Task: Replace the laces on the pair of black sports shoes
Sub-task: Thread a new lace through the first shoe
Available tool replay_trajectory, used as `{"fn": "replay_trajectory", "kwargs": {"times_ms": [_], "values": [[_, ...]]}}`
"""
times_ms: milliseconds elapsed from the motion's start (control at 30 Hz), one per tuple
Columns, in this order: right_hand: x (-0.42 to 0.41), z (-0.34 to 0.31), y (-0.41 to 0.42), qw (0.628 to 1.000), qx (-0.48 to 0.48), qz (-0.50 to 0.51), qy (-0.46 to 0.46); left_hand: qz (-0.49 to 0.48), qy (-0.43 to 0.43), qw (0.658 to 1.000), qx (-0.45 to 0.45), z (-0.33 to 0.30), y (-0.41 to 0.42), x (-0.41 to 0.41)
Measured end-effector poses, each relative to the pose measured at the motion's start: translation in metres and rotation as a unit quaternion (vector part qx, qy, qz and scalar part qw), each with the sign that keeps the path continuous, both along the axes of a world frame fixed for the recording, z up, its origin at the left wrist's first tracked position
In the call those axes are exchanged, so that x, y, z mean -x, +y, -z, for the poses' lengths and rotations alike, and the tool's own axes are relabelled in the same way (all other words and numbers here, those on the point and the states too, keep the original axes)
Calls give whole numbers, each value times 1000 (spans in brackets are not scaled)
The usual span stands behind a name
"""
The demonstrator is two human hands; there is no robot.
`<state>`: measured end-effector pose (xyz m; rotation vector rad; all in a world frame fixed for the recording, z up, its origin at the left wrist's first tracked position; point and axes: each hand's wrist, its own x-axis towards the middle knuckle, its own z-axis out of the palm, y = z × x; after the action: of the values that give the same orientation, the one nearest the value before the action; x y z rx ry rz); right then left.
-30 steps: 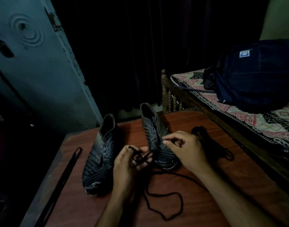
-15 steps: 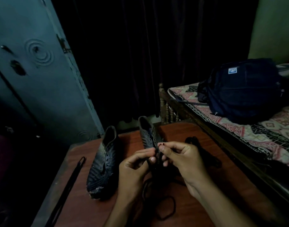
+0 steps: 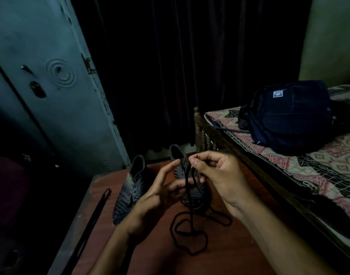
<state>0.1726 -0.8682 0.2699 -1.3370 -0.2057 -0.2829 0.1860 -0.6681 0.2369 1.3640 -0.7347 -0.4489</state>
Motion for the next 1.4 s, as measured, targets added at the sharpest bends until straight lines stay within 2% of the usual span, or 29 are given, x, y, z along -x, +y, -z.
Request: {"fn": "replay_trajectory", "kwargs": {"times_ms": [167, 233, 267, 333, 467, 567, 633, 767, 833, 900, 1000, 1067, 1133, 1200, 1300, 1400], "values": [[4, -7, 3, 1000, -12, 14, -20, -209, -104, 969, -77, -29, -27, 0], [2, -6, -4, 998, -41, 50, -13, -257, -153, 938, -173, -40, -19, -9], [1, -2, -10, 995, -69, 68, 0, -276, -201, 906, -251, -45, -9, -15], [3, 17, -19, 990, -102, 92, 38, -289, -271, 841, -368, -58, 10, -20], [16, 78, -4, 981, -75, 72, 161, -289, -310, 820, -386, -106, 23, -16], [24, 107, 20, 960, -145, 46, 235, -252, -409, 757, -443, -143, 15, -11], [25, 110, 36, 953, -183, 22, 240, -223, -459, 725, -463, -158, 5, -8], [26, 93, 60, 963, -199, -23, 181, -208, -499, 701, -465, -180, -12, -5], [26, 81, 63, 966, -210, -51, 142, -210, -505, 702, -456, -188, -17, -3], [27, 72, 55, 964, -232, -62, 114, -220, -491, 725, -430, -193, -21, -2], [26, 68, 34, 970, -220, -55, 88, -252, -445, 774, -374, -189, -17, -3], [27, 75, 20, 979, -180, -27, 90, -268, -373, 828, -320, -169, -4, -5], [28, 84, 12, 991, -101, -10, 83, -293, -266, 882, -257, -132, 21, -3], [32, 98, 12, 998, -1, -27, 63, -326, -164, 905, -220, -86, 47, 9], [36, 123, 20, 981, 171, -81, 48, -357, -77, 905, -217, -27, 82, 35], [35, 136, 29, 947, 305, -93, 42, -371, -37, 894, -247, 13, 117, 62]]}}
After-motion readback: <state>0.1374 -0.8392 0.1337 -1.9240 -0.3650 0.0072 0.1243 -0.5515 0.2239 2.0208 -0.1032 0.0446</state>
